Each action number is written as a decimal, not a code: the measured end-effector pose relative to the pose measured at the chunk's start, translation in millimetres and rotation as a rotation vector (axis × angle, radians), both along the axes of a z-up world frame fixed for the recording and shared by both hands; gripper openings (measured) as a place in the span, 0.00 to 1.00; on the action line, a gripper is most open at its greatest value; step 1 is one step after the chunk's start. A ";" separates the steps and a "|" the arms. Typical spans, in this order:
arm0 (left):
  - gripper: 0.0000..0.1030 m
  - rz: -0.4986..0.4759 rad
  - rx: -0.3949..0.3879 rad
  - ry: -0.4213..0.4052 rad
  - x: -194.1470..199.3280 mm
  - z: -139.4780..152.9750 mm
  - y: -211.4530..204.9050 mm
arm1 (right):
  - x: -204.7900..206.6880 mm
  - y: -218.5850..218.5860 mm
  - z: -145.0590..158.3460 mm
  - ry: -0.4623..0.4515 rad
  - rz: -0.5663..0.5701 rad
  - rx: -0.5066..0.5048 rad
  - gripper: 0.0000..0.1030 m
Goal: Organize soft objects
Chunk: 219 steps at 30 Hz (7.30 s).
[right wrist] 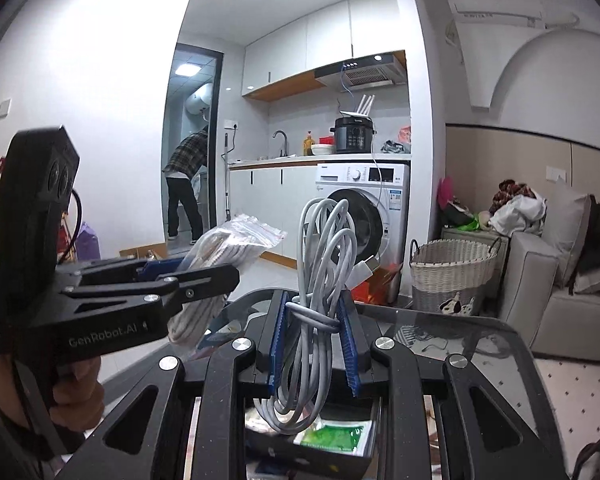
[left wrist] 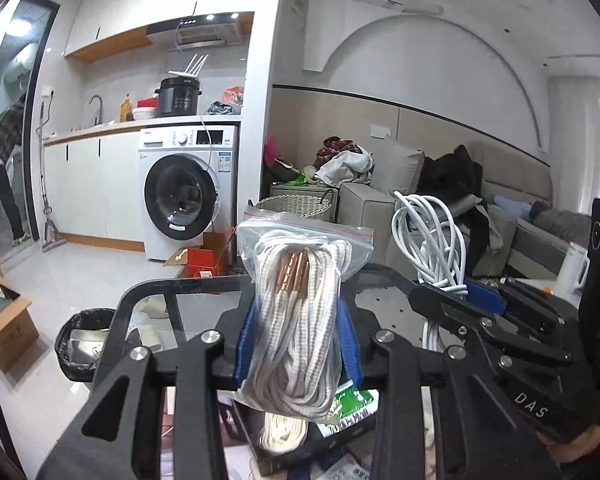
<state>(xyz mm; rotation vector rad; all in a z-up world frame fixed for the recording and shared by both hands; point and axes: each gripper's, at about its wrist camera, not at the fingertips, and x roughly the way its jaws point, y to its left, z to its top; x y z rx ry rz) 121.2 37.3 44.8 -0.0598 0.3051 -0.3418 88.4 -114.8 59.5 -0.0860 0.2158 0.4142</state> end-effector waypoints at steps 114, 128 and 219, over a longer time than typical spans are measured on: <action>0.94 -0.048 0.183 0.909 21.6 -153.2 -79.0 | 57.5 -64.9 -160.4 0.766 -0.077 -0.348 0.46; 0.95 -0.027 0.198 0.922 20.2 -155.5 -51.8 | 56.2 -58.1 -164.1 0.764 -0.061 -0.371 0.46; 0.52 -0.170 0.416 0.801 -17.7 -142.2 -53.3 | 35.9 -21.6 -164.6 0.752 0.015 -0.439 0.42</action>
